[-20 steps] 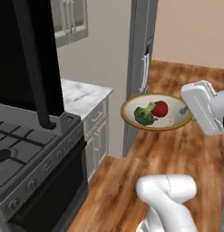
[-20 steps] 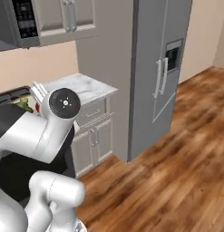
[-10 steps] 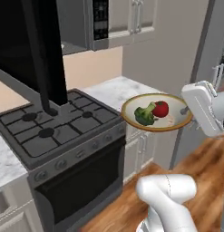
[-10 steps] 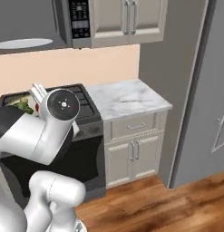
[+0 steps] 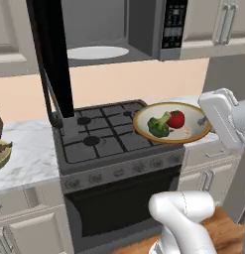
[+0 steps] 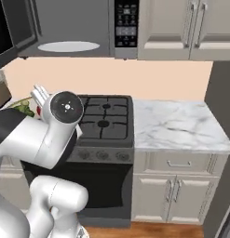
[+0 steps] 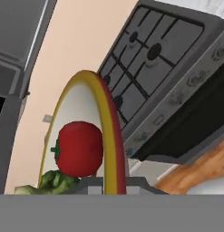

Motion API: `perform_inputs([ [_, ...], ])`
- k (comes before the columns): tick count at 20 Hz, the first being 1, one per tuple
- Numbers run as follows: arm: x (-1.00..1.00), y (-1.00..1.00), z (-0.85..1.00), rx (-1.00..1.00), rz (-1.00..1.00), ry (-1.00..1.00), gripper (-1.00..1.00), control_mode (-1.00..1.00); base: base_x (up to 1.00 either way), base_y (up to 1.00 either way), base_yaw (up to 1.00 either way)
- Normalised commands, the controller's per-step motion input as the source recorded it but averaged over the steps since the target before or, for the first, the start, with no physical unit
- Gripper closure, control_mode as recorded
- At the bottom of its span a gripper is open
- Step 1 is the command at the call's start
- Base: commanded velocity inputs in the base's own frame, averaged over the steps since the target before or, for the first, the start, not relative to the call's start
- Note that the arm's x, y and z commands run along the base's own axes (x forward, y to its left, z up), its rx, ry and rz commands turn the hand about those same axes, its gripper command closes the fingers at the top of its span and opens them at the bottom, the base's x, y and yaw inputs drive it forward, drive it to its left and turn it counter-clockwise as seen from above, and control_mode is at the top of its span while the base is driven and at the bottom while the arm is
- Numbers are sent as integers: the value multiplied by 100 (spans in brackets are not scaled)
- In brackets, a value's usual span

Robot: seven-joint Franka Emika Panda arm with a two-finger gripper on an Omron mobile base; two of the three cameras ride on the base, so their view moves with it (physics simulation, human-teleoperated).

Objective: Place the bowl containing the tomato and broccoli in the microwave. Close the microwave door and press the start button to microwave the meal.

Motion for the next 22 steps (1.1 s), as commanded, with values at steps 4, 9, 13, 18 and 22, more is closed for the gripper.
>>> perform_inputs([
  [4, 0, 0, 0, 0, 0, 0, 100, 100, 63, -17, 51],
  [9, 0, 0, 0, 0, 0, 0, 100, 100, 57, -7, 42],
  [13, 0, 0, 0, 0, 0, 0, 100, 100, 41, -11, 42],
  [18, 0, 0, 0, 0, 0, 0, 100, 100, 31, -16, 41],
  [22, 0, 0, 0, 0, 0, 0, 100, 100, 27, -24, 33],
])
